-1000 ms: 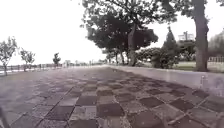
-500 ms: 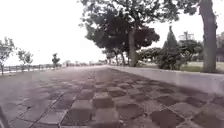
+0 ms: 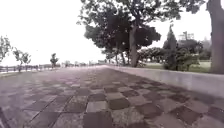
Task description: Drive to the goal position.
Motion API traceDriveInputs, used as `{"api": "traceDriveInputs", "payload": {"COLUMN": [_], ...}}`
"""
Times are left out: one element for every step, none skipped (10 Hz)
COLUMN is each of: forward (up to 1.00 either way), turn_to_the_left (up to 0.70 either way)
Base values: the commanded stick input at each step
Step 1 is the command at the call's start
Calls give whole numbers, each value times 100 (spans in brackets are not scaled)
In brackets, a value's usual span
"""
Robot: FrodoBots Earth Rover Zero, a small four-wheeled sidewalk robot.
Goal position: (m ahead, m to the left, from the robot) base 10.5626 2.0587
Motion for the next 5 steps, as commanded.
{"api": "traceDriveInputs", "payload": {"forward": [100, 100, 100, 100, 100], "turn_to_the_left": [0, 0, 0, 0, 0]}}
